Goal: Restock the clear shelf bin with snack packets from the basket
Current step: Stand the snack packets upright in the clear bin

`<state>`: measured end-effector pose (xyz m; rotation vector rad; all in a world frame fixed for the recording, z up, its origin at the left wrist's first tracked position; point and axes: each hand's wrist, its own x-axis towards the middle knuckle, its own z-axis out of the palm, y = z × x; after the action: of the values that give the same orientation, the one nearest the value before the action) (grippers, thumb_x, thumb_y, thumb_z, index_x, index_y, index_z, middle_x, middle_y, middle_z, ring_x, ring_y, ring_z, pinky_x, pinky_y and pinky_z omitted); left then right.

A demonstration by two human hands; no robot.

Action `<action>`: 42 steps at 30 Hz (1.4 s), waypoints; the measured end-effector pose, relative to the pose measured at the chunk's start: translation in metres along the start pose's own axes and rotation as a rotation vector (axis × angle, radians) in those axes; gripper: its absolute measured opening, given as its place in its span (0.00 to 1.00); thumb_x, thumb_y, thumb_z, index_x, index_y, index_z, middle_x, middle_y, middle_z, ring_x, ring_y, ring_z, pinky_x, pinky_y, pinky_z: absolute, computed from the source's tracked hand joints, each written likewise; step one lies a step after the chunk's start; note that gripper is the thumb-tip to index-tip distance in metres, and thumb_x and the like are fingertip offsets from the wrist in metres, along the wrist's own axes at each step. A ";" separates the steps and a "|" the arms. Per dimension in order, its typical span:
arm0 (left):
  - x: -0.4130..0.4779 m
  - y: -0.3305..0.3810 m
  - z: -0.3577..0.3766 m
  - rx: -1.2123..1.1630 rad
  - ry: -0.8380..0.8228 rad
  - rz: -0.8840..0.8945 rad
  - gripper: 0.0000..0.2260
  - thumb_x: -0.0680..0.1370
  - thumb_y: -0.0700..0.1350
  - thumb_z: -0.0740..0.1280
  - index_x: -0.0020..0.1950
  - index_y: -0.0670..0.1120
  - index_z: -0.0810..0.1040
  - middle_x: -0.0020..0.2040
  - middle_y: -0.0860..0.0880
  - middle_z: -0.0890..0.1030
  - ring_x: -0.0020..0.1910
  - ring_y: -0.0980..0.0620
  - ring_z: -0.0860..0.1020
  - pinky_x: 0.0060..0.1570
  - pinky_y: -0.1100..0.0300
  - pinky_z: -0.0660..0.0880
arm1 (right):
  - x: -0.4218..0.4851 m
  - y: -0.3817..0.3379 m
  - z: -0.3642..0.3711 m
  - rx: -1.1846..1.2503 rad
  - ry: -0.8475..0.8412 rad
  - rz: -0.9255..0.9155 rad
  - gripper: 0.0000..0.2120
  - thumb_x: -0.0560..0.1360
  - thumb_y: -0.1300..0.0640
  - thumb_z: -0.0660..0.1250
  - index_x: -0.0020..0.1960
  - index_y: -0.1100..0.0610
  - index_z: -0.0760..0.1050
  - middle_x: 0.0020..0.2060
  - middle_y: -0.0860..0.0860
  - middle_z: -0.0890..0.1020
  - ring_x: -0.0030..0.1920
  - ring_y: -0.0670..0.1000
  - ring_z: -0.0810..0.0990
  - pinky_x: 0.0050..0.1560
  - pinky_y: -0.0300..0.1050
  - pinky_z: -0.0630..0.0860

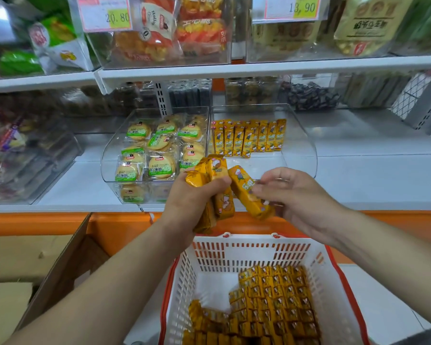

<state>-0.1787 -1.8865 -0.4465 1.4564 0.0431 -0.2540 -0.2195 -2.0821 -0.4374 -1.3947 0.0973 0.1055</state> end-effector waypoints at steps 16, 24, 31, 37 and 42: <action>0.021 0.012 -0.018 0.187 -0.100 0.150 0.25 0.69 0.44 0.81 0.63 0.53 0.76 0.49 0.49 0.88 0.48 0.46 0.87 0.51 0.43 0.84 | 0.038 -0.024 -0.014 -0.604 0.066 -0.253 0.21 0.72 0.63 0.75 0.57 0.44 0.73 0.36 0.51 0.75 0.36 0.45 0.77 0.44 0.46 0.76; 0.050 0.015 -0.038 0.254 -0.041 0.221 0.26 0.69 0.46 0.81 0.58 0.63 0.73 0.43 0.56 0.86 0.41 0.57 0.86 0.33 0.65 0.80 | 0.155 -0.022 -0.061 -0.864 0.298 -0.322 0.20 0.69 0.66 0.76 0.53 0.52 0.71 0.42 0.50 0.81 0.42 0.57 0.80 0.49 0.53 0.79; 0.071 0.010 -0.040 0.239 -0.034 0.241 0.28 0.68 0.48 0.81 0.62 0.62 0.73 0.43 0.59 0.85 0.42 0.57 0.86 0.33 0.65 0.80 | 0.244 -0.004 -0.078 -1.119 0.463 -0.250 0.21 0.70 0.65 0.75 0.59 0.54 0.74 0.52 0.59 0.82 0.52 0.60 0.81 0.49 0.49 0.77; 0.080 0.002 -0.034 0.212 -0.024 0.243 0.26 0.67 0.47 0.81 0.54 0.66 0.72 0.44 0.60 0.85 0.42 0.58 0.85 0.34 0.68 0.79 | 0.279 0.004 -0.084 -1.216 0.430 -0.270 0.23 0.67 0.64 0.76 0.60 0.55 0.76 0.53 0.58 0.81 0.52 0.59 0.79 0.49 0.46 0.76; 0.082 -0.002 -0.030 0.230 -0.028 0.233 0.27 0.68 0.45 0.82 0.60 0.62 0.73 0.44 0.56 0.86 0.42 0.54 0.86 0.37 0.63 0.82 | 0.288 0.011 -0.083 -1.228 0.427 -0.257 0.23 0.67 0.62 0.77 0.57 0.56 0.71 0.45 0.58 0.82 0.47 0.59 0.80 0.44 0.46 0.76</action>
<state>-0.0956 -1.8695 -0.4669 1.6703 -0.1831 -0.0910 0.0639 -2.1577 -0.4997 -2.6265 0.2260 -0.4246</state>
